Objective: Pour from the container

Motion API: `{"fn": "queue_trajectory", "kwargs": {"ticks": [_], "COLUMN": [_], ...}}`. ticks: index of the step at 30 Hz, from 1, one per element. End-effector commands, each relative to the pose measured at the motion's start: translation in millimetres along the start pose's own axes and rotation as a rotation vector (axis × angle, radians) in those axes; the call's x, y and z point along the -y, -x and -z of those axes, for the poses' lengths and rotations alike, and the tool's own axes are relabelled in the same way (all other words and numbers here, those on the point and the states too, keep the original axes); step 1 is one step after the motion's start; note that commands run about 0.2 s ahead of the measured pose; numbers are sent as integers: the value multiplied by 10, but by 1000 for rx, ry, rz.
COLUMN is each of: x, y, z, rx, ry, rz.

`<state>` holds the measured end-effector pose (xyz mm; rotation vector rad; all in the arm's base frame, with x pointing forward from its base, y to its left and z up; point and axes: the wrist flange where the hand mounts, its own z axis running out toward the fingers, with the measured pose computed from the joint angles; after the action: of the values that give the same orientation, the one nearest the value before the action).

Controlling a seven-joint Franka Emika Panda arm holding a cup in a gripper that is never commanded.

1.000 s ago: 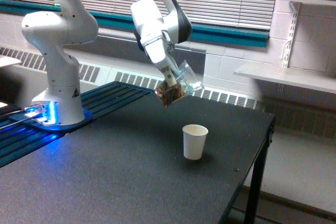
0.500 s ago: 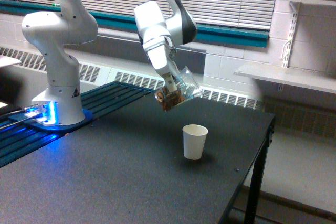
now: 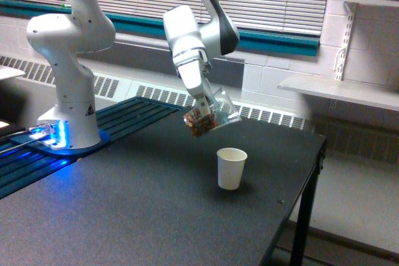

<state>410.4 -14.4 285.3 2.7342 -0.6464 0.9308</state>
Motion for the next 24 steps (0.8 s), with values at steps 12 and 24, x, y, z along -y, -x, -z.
{"fn": "queue_trajectory", "kwargs": {"ticks": [12,24], "x": [-41,-211], "y": [26,68], "z": [65,-6], "rx": [-16,25], "ry": [82,130], "rz": [144,166]}}
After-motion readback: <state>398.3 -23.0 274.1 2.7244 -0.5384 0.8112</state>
